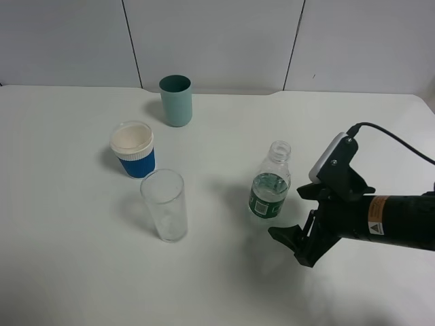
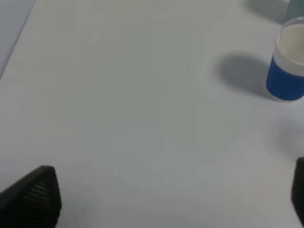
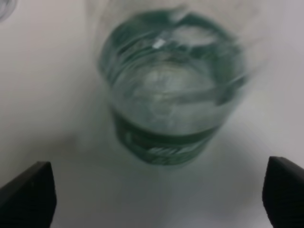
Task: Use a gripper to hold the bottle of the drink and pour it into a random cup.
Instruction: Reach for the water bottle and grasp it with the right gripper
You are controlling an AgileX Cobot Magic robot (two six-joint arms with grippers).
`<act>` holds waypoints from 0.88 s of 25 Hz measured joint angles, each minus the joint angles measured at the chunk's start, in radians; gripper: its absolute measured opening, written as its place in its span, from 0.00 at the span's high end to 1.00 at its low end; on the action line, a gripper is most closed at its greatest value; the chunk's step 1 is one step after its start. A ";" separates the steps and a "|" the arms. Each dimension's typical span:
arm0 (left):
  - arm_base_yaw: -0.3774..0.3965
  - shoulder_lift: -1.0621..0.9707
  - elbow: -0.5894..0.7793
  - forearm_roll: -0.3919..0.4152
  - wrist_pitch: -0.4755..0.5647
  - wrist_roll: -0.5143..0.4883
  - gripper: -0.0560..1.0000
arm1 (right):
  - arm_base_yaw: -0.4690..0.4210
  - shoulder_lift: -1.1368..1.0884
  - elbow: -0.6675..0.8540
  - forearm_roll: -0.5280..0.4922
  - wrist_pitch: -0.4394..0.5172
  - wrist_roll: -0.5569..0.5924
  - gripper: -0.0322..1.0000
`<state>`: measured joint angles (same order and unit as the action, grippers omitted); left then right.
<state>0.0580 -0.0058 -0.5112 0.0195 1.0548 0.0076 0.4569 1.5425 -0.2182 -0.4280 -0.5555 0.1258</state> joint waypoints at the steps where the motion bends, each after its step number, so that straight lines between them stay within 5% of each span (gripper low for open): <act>1: 0.000 0.000 0.000 0.000 0.000 0.000 0.02 | 0.000 0.024 0.000 0.000 -0.010 -0.003 0.14; 10: 0.000 0.000 0.000 0.000 0.000 0.000 0.02 | 0.000 0.136 -0.001 0.198 -0.177 -0.175 0.13; 22: 0.000 0.000 0.000 0.000 0.000 0.000 0.02 | -0.026 0.246 -0.001 0.132 -0.438 -0.225 0.13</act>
<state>0.0580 -0.0058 -0.5112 0.0195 1.0548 0.0076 0.4311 1.7886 -0.2193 -0.2960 -0.9930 -0.0990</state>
